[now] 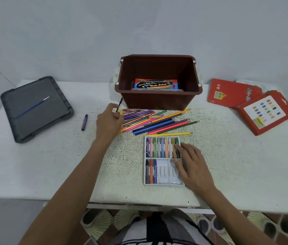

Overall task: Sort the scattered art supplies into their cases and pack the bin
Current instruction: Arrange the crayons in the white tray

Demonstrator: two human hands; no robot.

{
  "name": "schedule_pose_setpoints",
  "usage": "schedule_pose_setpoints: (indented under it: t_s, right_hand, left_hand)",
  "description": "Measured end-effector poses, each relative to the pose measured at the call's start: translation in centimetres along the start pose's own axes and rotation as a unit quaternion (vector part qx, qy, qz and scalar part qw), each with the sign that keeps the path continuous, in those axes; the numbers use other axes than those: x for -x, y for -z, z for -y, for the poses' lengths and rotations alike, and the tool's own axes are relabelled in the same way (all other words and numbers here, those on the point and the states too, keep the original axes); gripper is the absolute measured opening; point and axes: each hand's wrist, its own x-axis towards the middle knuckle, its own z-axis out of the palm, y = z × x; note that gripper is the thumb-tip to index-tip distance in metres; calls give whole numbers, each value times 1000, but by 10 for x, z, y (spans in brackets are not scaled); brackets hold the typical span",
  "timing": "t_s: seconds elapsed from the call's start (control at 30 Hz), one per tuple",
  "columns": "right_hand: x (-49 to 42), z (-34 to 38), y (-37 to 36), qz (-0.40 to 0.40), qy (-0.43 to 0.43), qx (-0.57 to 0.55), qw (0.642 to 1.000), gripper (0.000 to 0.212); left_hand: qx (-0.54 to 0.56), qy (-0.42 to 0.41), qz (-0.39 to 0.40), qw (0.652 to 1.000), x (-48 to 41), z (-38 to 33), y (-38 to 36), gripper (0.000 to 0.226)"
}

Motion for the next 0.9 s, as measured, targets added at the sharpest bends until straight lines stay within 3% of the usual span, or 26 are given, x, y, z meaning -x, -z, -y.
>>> schedule_pose_setpoints:
  t_s: [0.1, 0.23, 0.37, 0.73, 0.9]
  right_hand:
    - [-1, 0, -1, 2, 2, -1, 1000, 52]
    - [0, -1, -1, -2, 4, -3, 1000, 49]
    - [0, 1, 0, -11, 12, 6, 1000, 49]
    - [0, 4, 2, -26, 20, 14, 999, 51]
    - [1, 2, 0, -9, 3, 10, 1000, 53]
  left_hand:
    - [111, -10, 87, 990, 28, -17, 2, 37]
    - [136, -47, 195, 970, 72, -28, -2, 34]
    - [160, -15, 299, 941, 112, -27, -14, 30]
    - [22, -131, 241, 961, 144, -10, -37, 29]
    - [-53, -153, 223, 961, 143, -1, -47, 43]
